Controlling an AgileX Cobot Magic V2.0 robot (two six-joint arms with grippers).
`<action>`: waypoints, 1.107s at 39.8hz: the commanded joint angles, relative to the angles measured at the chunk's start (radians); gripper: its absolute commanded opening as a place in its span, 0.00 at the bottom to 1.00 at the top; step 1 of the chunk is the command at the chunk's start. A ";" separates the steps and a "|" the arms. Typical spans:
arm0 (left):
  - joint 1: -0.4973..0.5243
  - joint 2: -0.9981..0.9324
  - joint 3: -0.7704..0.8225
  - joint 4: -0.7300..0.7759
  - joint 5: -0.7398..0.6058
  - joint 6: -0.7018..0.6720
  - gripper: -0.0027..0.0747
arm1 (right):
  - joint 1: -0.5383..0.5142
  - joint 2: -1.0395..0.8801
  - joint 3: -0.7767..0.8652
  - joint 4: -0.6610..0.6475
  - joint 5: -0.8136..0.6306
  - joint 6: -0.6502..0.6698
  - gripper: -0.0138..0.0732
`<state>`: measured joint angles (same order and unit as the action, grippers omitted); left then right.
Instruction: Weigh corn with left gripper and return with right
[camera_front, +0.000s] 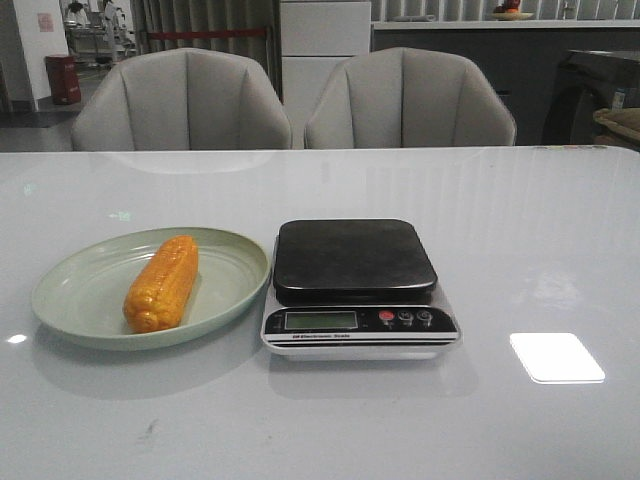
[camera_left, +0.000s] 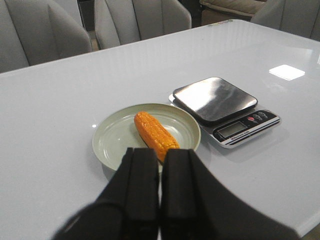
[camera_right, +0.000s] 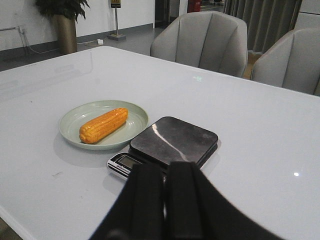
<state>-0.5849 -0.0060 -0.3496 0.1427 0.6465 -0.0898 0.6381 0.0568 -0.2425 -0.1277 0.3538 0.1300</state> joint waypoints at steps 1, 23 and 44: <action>0.001 0.005 0.013 0.037 -0.171 -0.002 0.18 | -0.006 0.010 -0.025 -0.017 -0.079 -0.010 0.35; 0.318 0.005 0.389 -0.106 -0.818 -0.002 0.18 | -0.006 0.010 -0.025 -0.017 -0.079 -0.010 0.35; 0.536 -0.023 0.387 -0.106 -0.699 -0.002 0.18 | -0.006 0.010 -0.025 -0.017 -0.080 -0.010 0.35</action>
<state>-0.0544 -0.0060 0.0059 0.0467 -0.0135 -0.0898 0.6381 0.0568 -0.2425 -0.1277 0.3538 0.1300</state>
